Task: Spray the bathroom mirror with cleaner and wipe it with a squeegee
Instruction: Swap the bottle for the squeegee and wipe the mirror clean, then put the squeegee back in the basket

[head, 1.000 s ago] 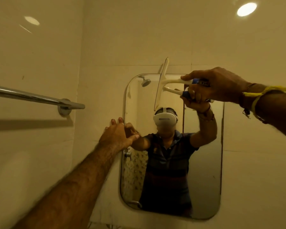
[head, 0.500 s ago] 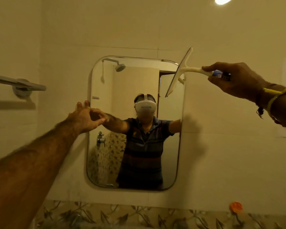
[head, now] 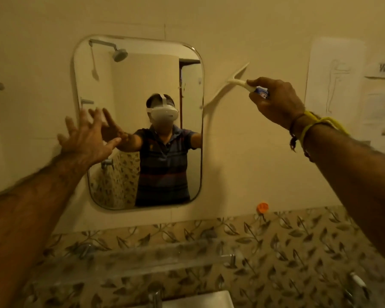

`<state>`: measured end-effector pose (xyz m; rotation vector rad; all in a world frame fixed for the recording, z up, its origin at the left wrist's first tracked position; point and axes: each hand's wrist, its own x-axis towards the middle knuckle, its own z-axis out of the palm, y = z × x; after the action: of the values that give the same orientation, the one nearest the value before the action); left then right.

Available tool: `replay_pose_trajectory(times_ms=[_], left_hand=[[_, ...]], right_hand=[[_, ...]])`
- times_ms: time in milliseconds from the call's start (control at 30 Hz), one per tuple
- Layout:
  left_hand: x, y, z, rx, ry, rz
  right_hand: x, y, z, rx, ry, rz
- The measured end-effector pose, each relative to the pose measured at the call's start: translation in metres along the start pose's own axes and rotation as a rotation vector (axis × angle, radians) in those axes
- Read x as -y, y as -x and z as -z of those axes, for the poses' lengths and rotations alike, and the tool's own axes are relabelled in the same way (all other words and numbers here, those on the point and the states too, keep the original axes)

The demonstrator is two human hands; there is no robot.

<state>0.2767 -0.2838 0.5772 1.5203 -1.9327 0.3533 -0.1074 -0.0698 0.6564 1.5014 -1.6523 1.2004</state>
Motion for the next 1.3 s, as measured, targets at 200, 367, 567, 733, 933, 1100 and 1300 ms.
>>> replay_pose_trajectory(times_ms=[200,367,567,733,933,1100,1300], left_hand=[[-0.048,0.042,0.001,-0.041,0.098,-0.327],[-0.072,0.085,-0.014,0.048,0.223,-0.414],[-0.092,0.175,-0.073,0.151,0.592,-0.504],[-0.114,0.291,-0.136,0.402,0.882,-0.513],[-0.157,0.406,-0.197,0.762,0.924,-0.468],[-0.191,0.462,-0.235,1.015,0.775,-0.523],[-0.213,0.514,-0.284,1.166,0.444,-0.513]], right_hand=[[0.045,0.078,-0.031,-0.135,-0.451,-0.285],[0.077,0.162,-0.055,-0.144,-0.629,-0.544],[0.087,0.275,-0.071,-0.233,-0.660,-0.782],[0.080,0.382,-0.066,-0.178,-0.529,-0.951],[0.065,0.487,-0.044,-0.157,-0.397,-1.253],[0.042,0.548,-0.026,-0.217,-0.363,-1.422],[-0.016,0.611,-0.008,-0.219,-0.288,-1.674]])
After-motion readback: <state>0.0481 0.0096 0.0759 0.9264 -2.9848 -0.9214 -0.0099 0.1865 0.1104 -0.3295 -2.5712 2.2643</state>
